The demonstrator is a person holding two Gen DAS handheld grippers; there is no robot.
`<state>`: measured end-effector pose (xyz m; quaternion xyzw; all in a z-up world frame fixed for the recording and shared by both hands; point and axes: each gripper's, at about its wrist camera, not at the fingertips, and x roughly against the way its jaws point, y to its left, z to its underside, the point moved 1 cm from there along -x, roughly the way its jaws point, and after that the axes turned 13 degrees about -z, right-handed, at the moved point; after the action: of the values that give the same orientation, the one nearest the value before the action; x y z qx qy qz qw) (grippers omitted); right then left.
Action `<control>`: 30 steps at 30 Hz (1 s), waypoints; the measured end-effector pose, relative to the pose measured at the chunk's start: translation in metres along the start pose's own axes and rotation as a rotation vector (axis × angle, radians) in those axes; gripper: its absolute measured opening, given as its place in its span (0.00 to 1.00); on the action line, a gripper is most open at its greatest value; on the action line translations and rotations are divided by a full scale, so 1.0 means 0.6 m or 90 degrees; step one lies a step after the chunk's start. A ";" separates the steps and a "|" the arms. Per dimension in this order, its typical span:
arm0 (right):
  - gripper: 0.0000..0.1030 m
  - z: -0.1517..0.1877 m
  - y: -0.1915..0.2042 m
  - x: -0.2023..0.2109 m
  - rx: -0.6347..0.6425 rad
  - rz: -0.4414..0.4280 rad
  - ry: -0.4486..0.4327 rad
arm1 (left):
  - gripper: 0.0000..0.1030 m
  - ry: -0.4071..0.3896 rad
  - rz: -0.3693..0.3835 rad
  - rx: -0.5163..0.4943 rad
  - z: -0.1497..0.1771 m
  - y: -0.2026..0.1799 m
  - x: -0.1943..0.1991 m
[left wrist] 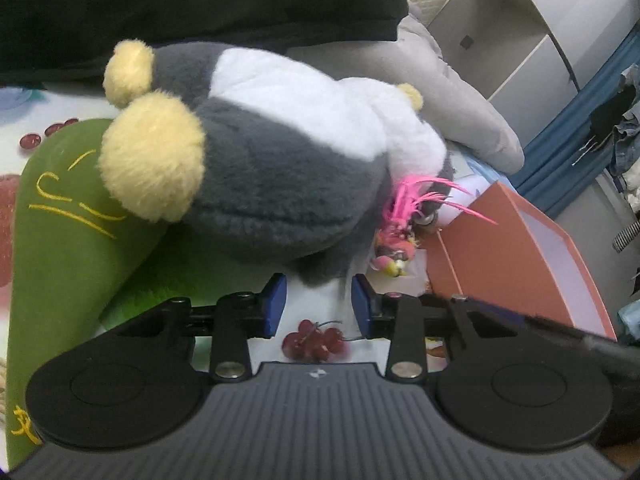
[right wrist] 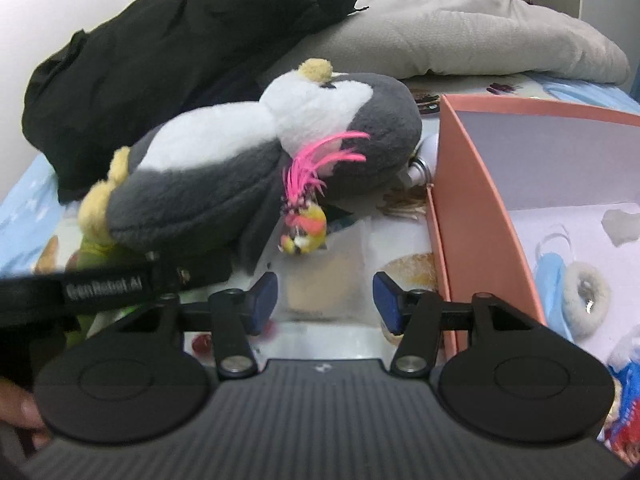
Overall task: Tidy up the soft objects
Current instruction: 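Grasp the pink-feathered toy with the right tool while the left tool grasps the clear bag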
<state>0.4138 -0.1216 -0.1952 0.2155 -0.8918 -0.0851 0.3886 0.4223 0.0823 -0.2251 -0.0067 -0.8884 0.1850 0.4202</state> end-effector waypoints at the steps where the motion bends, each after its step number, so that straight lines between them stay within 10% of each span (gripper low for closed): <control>1: 0.54 -0.004 0.001 -0.002 0.000 0.000 -0.003 | 0.39 0.003 0.006 0.003 0.003 0.003 -0.003; 17: 0.45 -0.054 -0.025 -0.079 -0.060 -0.046 0.016 | 0.39 0.019 0.070 -0.004 0.018 -0.024 -0.060; 22: 0.30 -0.052 -0.018 -0.096 -0.054 -0.039 0.036 | 0.08 0.025 0.057 -0.004 0.014 -0.034 -0.074; 30: 0.30 -0.048 -0.005 -0.057 -0.040 -0.039 0.023 | 0.02 0.004 0.032 -0.026 0.019 -0.049 -0.042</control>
<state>0.4566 -0.1085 -0.1990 0.2321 -0.8745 -0.1209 0.4083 0.4342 0.0470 -0.2404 -0.0381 -0.8903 0.1771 0.4179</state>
